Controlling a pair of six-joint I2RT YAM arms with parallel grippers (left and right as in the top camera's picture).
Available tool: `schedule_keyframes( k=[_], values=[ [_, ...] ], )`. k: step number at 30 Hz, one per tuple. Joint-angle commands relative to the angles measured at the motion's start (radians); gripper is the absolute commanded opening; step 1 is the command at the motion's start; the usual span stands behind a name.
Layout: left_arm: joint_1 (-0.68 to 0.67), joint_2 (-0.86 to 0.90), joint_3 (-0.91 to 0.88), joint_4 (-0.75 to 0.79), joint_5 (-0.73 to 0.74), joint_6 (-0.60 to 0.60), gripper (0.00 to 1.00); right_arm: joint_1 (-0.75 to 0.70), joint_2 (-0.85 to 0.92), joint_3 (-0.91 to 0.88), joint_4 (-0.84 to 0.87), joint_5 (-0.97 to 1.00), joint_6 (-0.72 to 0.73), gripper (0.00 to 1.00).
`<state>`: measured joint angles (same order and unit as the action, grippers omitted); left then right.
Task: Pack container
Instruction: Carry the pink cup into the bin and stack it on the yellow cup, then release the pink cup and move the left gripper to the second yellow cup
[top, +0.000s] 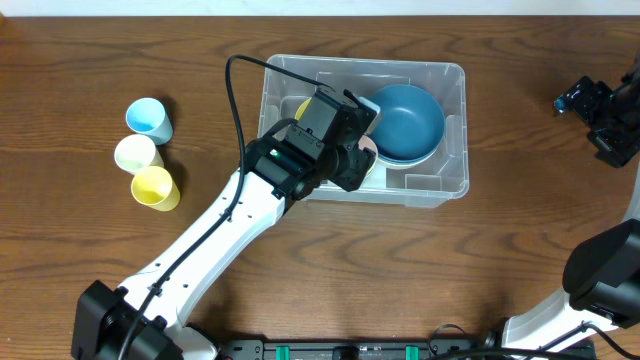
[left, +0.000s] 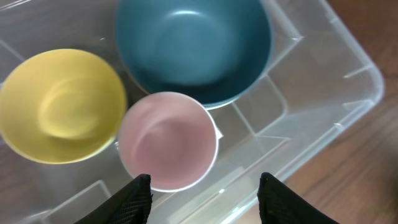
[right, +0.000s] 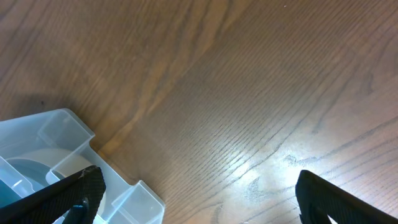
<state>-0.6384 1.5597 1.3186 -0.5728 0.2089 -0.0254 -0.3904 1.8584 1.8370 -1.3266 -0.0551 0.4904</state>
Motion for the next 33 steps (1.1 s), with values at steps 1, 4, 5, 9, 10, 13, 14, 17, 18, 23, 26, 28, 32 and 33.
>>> schedule_keyframes(
  k=[1,4,5,9,10,13,14,17,18,23,26,28,32,33],
  values=[
    [0.051,-0.039,0.021,-0.018,-0.077,-0.023,0.56,-0.002,-0.007,-0.002,-0.001,0.002,0.01,0.99],
    [0.14,-0.093,0.055,-0.072,-0.117,-0.068,0.56,-0.002,-0.007,-0.002,-0.001,0.002,0.01,0.99],
    [0.181,-0.116,0.067,-0.087,-0.121,-0.074,0.56,-0.002,-0.007,-0.002,-0.001,0.002,0.01,0.99],
    [0.353,-0.191,0.077,-0.126,-0.187,-0.112,0.56,-0.002,-0.007,-0.002,-0.001,0.002,0.01,0.99],
    [0.395,-0.201,0.077,-0.143,-0.211,-0.115,0.56,-0.002,-0.007,-0.002,-0.001,0.002,0.01,0.99],
    [0.538,-0.199,0.077,-0.231,-0.283,-0.123,0.56,-0.002,-0.007,-0.002,-0.001,0.002,0.01,0.99],
    [0.574,-0.19,0.077,-0.258,-0.288,-0.123,0.56,-0.002,-0.007,-0.002,-0.001,0.002,0.01,0.99],
    [0.67,-0.137,0.077,-0.332,-0.288,-0.15,0.56,-0.002,-0.007,-0.002,-0.001,0.002,0.01,0.99],
    [0.693,-0.115,0.077,-0.353,-0.288,-0.164,0.56,-0.002,-0.007,-0.002,-0.001,0.002,0.01,0.99],
    [0.736,-0.005,0.077,-0.453,-0.24,-0.185,0.55,-0.002,-0.007,-0.002,-0.001,0.002,0.01,0.99],
    [0.735,0.046,0.076,-0.516,-0.24,-0.232,0.55,-0.002,-0.007,-0.002,-0.001,0.002,0.01,0.99],
    [0.735,0.079,0.075,-0.547,-0.24,-0.24,0.55,-0.002,-0.007,-0.002,-0.001,0.002,0.01,0.99],
    [0.735,0.138,0.066,-0.57,-0.247,-0.261,0.54,-0.002,-0.007,-0.002,-0.001,0.002,0.01,0.99],
    [0.735,0.153,0.063,-0.57,-0.247,-0.269,0.54,-0.002,-0.007,-0.002,-0.001,0.002,0.01,0.99]
  ],
)
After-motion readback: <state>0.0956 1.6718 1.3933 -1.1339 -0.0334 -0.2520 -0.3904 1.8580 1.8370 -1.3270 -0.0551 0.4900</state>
